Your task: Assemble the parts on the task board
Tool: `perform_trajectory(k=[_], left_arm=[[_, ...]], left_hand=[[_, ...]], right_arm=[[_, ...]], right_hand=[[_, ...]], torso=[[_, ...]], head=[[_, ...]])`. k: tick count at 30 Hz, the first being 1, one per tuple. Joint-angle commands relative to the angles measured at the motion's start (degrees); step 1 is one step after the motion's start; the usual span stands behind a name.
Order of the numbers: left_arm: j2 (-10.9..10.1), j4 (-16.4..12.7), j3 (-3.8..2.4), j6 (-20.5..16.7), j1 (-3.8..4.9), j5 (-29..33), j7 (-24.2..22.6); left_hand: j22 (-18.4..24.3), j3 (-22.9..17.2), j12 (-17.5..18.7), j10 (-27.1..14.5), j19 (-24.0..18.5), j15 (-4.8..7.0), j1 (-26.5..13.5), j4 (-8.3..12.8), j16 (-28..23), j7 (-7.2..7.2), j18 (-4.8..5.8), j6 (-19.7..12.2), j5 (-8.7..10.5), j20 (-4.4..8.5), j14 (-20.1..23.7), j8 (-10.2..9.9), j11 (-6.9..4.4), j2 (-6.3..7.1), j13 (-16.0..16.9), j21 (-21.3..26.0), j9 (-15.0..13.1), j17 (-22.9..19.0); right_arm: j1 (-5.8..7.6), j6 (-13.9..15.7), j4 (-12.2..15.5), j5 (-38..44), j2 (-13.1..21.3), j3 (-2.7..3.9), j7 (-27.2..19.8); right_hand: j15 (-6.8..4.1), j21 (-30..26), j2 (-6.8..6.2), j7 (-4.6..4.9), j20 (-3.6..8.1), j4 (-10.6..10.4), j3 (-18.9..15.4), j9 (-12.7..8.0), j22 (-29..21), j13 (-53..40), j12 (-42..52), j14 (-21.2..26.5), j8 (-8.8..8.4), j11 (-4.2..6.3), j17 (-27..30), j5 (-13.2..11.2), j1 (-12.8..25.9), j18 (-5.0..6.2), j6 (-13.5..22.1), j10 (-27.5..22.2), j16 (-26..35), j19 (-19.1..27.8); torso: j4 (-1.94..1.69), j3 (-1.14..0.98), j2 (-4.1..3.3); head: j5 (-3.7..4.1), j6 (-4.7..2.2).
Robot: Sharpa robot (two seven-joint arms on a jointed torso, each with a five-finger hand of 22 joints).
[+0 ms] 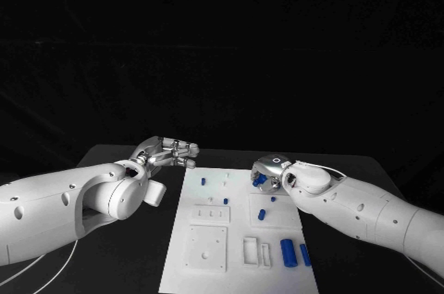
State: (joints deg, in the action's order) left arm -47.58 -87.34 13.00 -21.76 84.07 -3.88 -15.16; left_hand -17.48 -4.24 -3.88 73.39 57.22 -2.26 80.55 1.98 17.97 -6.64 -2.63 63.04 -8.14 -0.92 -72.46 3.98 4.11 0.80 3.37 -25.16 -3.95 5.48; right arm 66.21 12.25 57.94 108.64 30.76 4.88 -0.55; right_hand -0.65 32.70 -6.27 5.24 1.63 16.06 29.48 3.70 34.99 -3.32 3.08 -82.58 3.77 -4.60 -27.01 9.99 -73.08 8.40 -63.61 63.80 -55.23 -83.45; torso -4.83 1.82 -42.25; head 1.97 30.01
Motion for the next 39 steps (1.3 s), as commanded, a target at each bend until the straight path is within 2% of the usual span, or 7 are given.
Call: perform_trajectory(k=[1, 10, 16, 20, 25, 29, 39], left_arm=[[-0.03, -0.27, -0.08, 1.11, 0.26, -0.36, 0.01], [-0.04, -0.34, -0.08, 1.28, 0.36, -0.53, 0.21], [-0.02, -0.33, -0.09, 1.38, 0.4, -0.59, 0.32], [-0.03, -0.33, -0.09, 1.42, 0.42, -0.62, 0.4], [-0.03, -0.29, -0.09, 1.47, 0.45, -0.72, 0.49], [0.01, -0.24, -0.09, 1.58, 0.47, -0.76, 0.56], [0.06, -0.1, -0.09, 1.7, 0.54, -0.79, 0.66]], left_hand=[[-0.05, 0.13, 0.35, -0.46, -0.32, 0.09, -0.66, 0.18, 0.31, 0.03, 0.45, -0.29, 0.08, -0.14, 0.39, -0.14, -0.08, 0.11, 0.02, -0.24, 0.02, -0.05], [-0.02, 0.17, 0.36, -0.52, -0.27, 0.09, -0.7, 0.1, 0.39, 0.02, 0.44, -0.34, 0.32, -0.15, 0.36, -0.13, -0.06, 0.06, 0.02, -0.2, 0.01, -0.11], [-0.02, 0.17, 0.36, -0.52, -0.27, 0.09, -0.7, 0.1, 0.39, 0.02, 0.44, -0.34, 0.32, -0.15, 0.36, -0.13, -0.06, 0.06, 0.02, -0.2, 0.01, -0.11], [-0.01, 0.17, 0.35, -0.5, -0.23, 0.11, -0.57, 0.12, 0.45, 0.03, 0.43, -0.34, 0.39, -0.13, 0.37, -0.13, -0.09, 0.02, 0.02, -0.18, 0.01, -0.16], [-0.01, 0.17, 0.35, -0.5, -0.23, 0.11, -0.57, 0.12, 0.45, 0.03, 0.43, -0.34, 0.39, -0.13, 0.37, -0.13, -0.09, 0.02, 0.02, -0.18, 0.01, -0.16], [-0.01, 0.17, 0.35, -0.5, -0.23, 0.11, -0.57, 0.12, 0.45, 0.03, 0.43, -0.34, 0.39, -0.13, 0.37, -0.13, -0.09, 0.02, 0.02, -0.18, 0.01, -0.16], [-0.01, 0.18, 0.36, -0.5, -0.23, 0.11, -0.46, 0.19, 0.49, 0.02, 0.43, -0.34, 0.49, -0.13, 0.4, -0.13, -0.08, 0.01, 0.02, -0.16, 0.01, -0.21]], right_arm=[[0.01, -1.24, -0.03, 1.83, -0.11, 0.02, 0.76], [0.01, -1.43, 0.03, 1.93, -0.27, 0.02, 0.69], [0.01, -1.23, 0.19, 1.83, -0.37, 0.02, 0.45], [0.0, -0.34, 0.38, 1.64, -0.37, 0.02, 0.37], [0.0, 2.29, 0.75, 1.93, -0.32, 0.02, 1.12], [0.0, 4.42, 1.2, 2.24, -0.26, 0.02, 1.82], [0.09, 8.7, 3.86, 2.4, -0.48, 0.03, 4.67]], right_hand=[[0.16, -0.27, -0.19, 0.05, 0.01, -0.04, 0.98, -0.04, 0.31, 0.04, 0.18, 0.3, -0.21, 0.12, 0.07, -0.62, 0.19, 1.16, -0.4, 0.57, -0.27, -0.61], [0.19, -0.6, 0.19, 0.13, -0.02, -0.62, 2.35, -0.01, 1.15, 0.03, 0.19, 0.3, -0.18, 0.13, 0.06, -2.11, 0.93, 1.18, -1.04, 1.42, -0.38, -0.66], [0.09, -0.79, 1.01, 0.21, 0.04, -1.34, 2.59, 0.03, 1.45, 0.01, 0.19, 0.32, -0.13, 0.27, 0.0, -3.54, 1.38, 1.07, -2.37, 3.28, -0.55, -0.85], [-0.42, 0.43, 2.06, 0.2, 0.5, -2.15, 3.12, 0.11, 2.79, -0.03, 0.19, 0.4, -0.11, 0.95, -0.04, -5.07, 1.49, 0.11, -4.62, 6.16, -0.64, -1.55], [-1.21, 2.24, 2.71, 0.08, 1.46, -2.33, 4.46, 0.28, 5.19, -0.06, 0.17, 0.36, -0.11, 1.8, 0.09, -6.8, 0.83, -0.75, -7.16, 9.31, -0.6, -0.98], [-1.66, 4.25, 2.53, -0.14, 2.1, -2.31, 5.0, 0.25, 8.0, -0.04, 0.16, 0.31, -0.15, 2.13, 0.04, -7.15, 0.44, -1.4, -8.06, 10.43, -0.64, -0.19], [-1.78, 6.21, 2.45, -0.34, 2.33, -2.32, 4.92, 0.2, 12.32, -0.07, 0.25, 0.33, -0.1, 2.37, -0.35, -7.26, 0.16, -1.74, -8.36, 10.69, -0.55, 0.67]], torso=[[-0.06, 0.11, -0.26], [-0.13, 0.22, -0.56], [-0.16, 0.29, -0.65], [-0.2, 0.33, -0.79], [-0.19, 0.37, -0.87], [-0.23, 0.42, -0.9], [-0.22, 0.51, -1.0]], head=[[0.09, -0.02], [0.1, -0.25], [0.13, -0.35], [0.11, -0.42], [0.04, -0.65], [0.01, -0.76], [-0.06, -1.36]])
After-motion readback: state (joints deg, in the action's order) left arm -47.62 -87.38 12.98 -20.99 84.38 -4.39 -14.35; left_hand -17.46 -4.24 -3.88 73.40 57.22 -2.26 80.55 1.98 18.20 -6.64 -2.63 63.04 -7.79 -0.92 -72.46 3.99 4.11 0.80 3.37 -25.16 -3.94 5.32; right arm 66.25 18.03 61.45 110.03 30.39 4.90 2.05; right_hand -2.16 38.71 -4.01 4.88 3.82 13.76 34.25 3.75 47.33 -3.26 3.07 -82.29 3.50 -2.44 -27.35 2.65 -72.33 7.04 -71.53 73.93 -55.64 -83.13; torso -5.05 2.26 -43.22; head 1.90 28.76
